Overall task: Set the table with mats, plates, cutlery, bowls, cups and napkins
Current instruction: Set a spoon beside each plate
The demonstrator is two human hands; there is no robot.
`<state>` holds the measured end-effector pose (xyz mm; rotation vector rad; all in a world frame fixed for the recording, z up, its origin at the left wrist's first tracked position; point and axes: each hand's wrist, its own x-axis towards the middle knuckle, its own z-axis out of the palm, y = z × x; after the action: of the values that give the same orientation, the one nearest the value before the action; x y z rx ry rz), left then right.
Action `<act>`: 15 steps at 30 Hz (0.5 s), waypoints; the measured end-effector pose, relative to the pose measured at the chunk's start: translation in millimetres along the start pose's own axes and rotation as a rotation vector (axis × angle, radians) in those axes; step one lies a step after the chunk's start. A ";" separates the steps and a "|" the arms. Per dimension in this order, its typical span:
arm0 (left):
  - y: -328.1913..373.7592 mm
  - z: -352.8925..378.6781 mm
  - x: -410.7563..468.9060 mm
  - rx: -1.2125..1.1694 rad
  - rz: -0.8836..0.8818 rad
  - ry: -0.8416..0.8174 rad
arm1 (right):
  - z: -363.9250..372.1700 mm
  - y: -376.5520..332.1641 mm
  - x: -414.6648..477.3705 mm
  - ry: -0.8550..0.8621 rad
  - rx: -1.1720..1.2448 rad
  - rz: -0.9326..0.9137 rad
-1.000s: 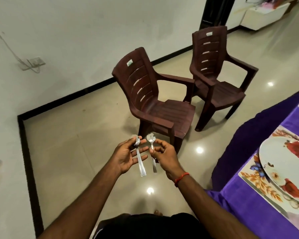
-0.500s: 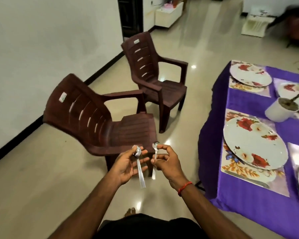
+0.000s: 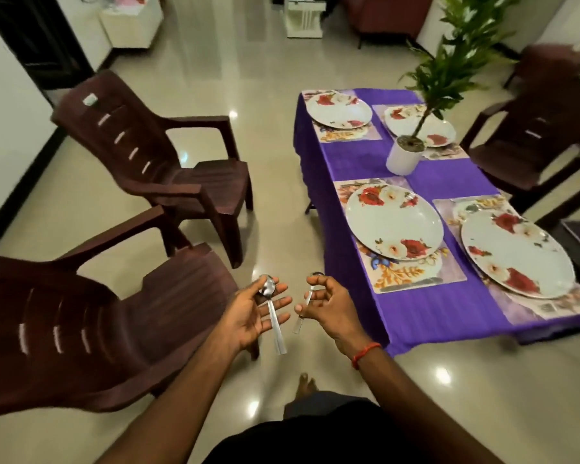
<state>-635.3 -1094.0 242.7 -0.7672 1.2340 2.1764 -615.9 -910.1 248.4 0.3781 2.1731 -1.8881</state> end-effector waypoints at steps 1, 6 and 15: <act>4.2 8.5 6.3 0.016 -0.011 -0.019 | -3.8 -1.0 5.6 0.022 -0.001 0.006; 26.4 50.2 43.4 0.102 -0.047 -0.093 | -19.6 1.9 42.7 0.200 -0.011 0.031; 70.5 107.9 125.4 0.227 -0.108 -0.155 | -77.1 -18.3 119.0 0.221 0.042 0.014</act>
<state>-794.9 -1011.1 243.2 -0.5481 1.3000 1.9292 -734.7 -831.6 235.2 0.6360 2.2621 -1.9699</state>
